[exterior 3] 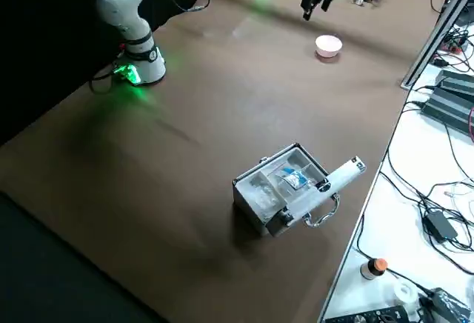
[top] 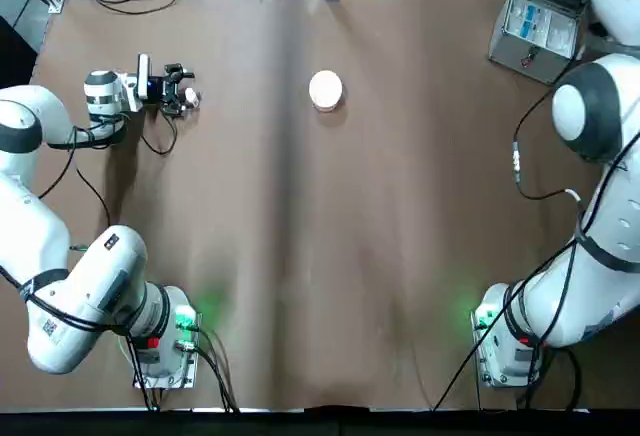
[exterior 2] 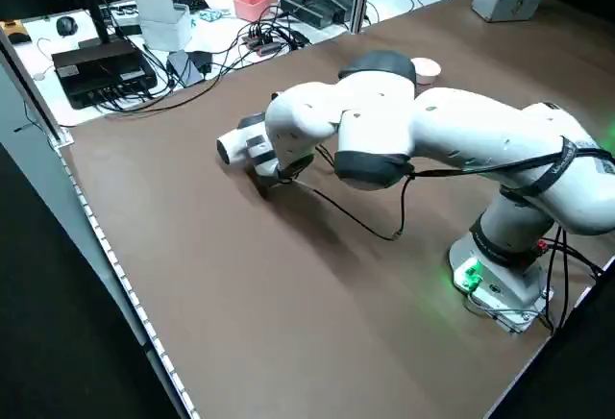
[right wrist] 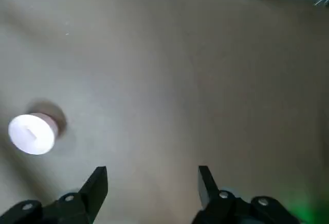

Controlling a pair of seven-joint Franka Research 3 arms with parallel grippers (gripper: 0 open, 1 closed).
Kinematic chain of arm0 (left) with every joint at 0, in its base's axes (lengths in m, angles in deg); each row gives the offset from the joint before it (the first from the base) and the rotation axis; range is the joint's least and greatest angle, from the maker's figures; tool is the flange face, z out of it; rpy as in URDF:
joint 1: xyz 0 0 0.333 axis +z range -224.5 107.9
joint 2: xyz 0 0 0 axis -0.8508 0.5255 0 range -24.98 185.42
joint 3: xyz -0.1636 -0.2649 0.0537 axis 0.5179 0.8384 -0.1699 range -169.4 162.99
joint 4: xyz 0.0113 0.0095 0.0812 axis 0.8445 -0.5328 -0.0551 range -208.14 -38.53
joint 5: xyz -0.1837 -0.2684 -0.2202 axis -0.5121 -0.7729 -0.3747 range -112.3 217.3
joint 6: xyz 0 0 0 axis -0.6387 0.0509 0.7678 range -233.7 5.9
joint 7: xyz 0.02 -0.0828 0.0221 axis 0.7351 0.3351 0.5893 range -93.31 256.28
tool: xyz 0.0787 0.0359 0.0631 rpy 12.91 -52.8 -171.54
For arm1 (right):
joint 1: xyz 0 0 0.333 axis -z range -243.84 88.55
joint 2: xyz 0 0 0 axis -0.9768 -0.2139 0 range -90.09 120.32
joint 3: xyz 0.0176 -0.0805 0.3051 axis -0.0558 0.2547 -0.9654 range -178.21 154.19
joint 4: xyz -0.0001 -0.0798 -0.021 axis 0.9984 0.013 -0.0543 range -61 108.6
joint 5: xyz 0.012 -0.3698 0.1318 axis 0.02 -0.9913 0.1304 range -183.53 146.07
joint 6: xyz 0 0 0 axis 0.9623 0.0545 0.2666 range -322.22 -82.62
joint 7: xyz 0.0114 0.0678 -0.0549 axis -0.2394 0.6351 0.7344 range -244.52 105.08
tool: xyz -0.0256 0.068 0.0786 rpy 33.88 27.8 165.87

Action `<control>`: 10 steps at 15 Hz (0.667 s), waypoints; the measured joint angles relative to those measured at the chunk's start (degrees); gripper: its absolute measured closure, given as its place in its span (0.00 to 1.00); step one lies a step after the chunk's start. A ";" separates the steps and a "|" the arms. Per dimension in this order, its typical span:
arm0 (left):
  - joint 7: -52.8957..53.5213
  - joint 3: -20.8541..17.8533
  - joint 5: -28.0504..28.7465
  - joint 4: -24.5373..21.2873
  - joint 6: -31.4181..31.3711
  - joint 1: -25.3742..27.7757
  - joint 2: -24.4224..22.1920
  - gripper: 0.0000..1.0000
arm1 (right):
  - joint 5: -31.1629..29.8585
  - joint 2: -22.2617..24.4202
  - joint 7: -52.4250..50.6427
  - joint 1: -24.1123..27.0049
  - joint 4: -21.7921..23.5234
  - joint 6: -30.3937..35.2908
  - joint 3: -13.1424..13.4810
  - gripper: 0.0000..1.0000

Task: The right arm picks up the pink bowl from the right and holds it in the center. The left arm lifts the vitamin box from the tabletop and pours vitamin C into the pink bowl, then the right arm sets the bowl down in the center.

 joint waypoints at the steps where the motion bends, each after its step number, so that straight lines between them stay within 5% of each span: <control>1: 0.00 0.00 0.00 0.01 0.10 0.17 -0.90 0.00 | -1.48 1.14 -3.14 1.55 0.01 1.17 0.02 0.21; 8: 0.02 0.09 1.07 1.10 2.24 1.51 -11.80 0.00 | -7.76 4.33 -15.59 7.61 0.62 6.21 0.00 0.19; 10: -0.01 0.41 2.82 1.19 2.44 0.99 -16.91 0.00 | -8.56 4.32 -15.84 7.65 0.90 6.28 -0.06 0.08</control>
